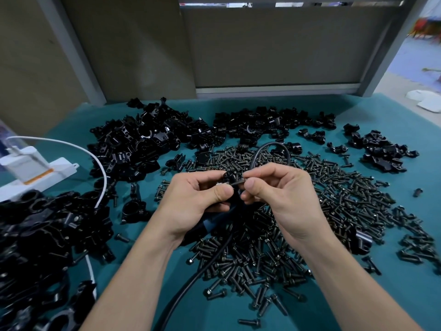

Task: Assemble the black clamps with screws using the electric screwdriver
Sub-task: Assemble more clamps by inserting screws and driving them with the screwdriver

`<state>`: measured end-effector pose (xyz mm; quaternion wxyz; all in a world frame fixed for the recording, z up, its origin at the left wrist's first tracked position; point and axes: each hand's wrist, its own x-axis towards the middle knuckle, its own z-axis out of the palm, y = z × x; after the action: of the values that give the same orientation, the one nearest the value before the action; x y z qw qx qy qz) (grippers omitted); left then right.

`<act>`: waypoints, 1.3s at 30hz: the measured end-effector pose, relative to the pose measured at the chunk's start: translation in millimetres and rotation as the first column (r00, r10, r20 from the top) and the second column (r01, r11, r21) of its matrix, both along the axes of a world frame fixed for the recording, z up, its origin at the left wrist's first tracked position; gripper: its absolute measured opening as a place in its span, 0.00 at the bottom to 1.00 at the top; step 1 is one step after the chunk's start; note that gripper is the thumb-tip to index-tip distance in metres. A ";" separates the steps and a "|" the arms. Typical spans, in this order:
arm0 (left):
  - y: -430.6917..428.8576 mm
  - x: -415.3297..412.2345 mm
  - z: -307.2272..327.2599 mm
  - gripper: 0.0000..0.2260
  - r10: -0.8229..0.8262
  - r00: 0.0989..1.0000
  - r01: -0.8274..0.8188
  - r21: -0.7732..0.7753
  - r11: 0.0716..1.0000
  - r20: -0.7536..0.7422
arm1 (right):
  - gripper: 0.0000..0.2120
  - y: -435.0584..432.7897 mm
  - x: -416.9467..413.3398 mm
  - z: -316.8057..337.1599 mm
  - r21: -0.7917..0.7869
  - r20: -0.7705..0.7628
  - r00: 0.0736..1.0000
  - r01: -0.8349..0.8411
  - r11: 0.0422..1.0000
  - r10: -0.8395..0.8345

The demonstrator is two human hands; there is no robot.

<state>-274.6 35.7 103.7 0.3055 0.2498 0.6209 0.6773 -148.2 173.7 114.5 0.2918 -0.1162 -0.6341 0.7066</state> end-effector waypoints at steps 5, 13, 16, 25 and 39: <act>1.5 3.7 4.3 0.23 0.050 0.998 -0.048 0.054 0.997 -0.035 | 0.07 0.0 -6.8 1.5 0.287 0.108 0.984 0.107 0.952 -0.143; 1.5 1.4 4.0 0.20 0.174 0.942 -0.163 0.062 0.985 -0.288 | 0.07 4.7 -18.2 22.6 0.623 0.031 0.980 0.135 0.771 -0.196; 5.1 -0.3 -2.3 0.16 0.247 0.946 -0.228 0.109 0.968 -0.212 | 0.08 7.2 -28.1 25.3 0.626 0.024 0.977 0.150 0.765 -0.212; 1.6 -5.7 -2.2 0.12 0.260 0.948 -0.239 0.130 0.962 -0.182 | 0.08 2.2 -42.0 17.6 0.562 0.077 0.973 0.136 0.816 -0.216; 1.7 -5.4 -5.2 0.19 0.203 0.905 -0.212 0.017 0.977 -0.375 | 0.22 2.3 -37.0 2.5 0.635 0.159 0.943 0.129 0.762 -0.293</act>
<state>-280.0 37.4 98.5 0.1106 0.3032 0.6988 0.6384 -185.2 176.0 117.0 0.3100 -0.1734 -0.8436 0.4028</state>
